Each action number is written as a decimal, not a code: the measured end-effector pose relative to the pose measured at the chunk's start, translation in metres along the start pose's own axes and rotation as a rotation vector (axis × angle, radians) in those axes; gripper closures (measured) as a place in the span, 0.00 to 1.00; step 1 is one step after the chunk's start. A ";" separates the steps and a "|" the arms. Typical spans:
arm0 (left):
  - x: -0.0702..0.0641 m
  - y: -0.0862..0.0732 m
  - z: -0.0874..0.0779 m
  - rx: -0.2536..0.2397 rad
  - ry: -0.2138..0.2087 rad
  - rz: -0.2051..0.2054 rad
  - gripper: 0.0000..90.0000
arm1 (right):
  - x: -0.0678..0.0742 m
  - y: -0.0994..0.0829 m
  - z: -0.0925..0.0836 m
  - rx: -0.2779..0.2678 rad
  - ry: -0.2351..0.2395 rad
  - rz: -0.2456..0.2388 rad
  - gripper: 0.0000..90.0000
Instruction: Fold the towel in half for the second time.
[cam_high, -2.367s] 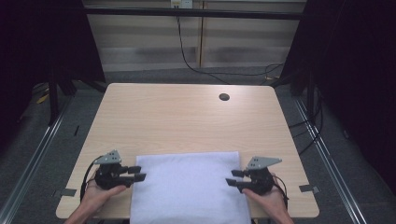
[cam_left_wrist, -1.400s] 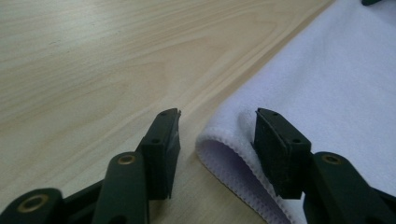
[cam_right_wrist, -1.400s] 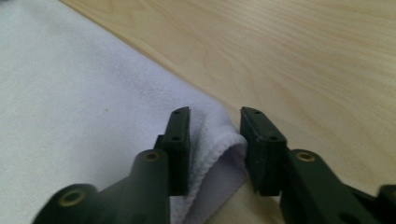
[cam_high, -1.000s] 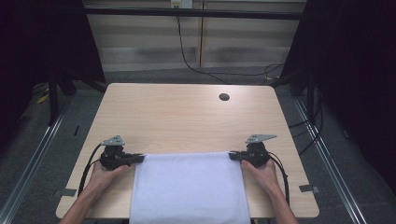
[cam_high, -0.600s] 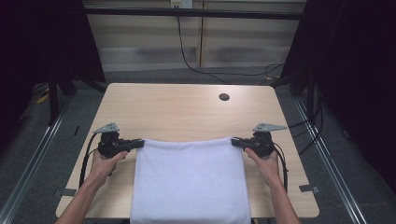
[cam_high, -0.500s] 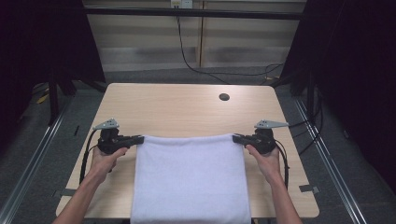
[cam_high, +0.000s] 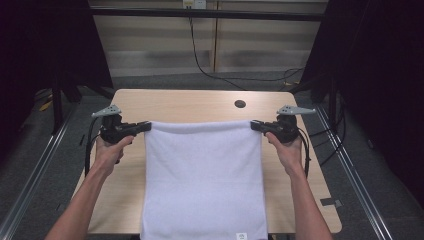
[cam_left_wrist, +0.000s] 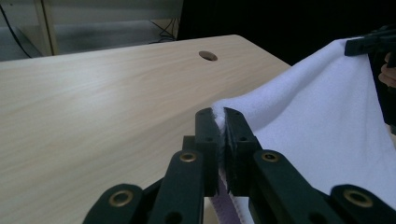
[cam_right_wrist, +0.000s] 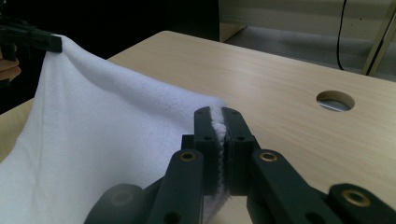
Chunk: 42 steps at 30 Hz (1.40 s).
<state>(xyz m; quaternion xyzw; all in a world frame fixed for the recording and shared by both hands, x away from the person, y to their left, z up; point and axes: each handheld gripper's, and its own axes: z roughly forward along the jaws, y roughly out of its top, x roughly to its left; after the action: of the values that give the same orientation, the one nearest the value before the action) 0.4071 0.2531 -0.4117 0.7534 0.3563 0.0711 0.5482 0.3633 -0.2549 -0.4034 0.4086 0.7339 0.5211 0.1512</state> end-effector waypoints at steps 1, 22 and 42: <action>0.000 0.004 0.001 0.002 0.006 0.018 0.95 | -0.001 0.004 0.001 0.002 -0.002 -0.006 0.96; -0.026 -0.003 -0.023 -0.045 -0.015 0.085 0.95 | 0.009 0.000 -0.031 -0.041 0.048 -0.046 0.96; -0.074 -0.074 -0.063 0.033 -0.109 0.121 0.95 | 0.067 -0.079 -0.083 0.023 0.131 -0.082 0.95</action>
<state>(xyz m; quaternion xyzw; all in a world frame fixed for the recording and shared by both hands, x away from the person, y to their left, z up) 0.2870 0.2672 -0.4314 0.7851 0.2807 0.0573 0.5491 0.2336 -0.2671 -0.4259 0.3451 0.7643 0.5315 0.1194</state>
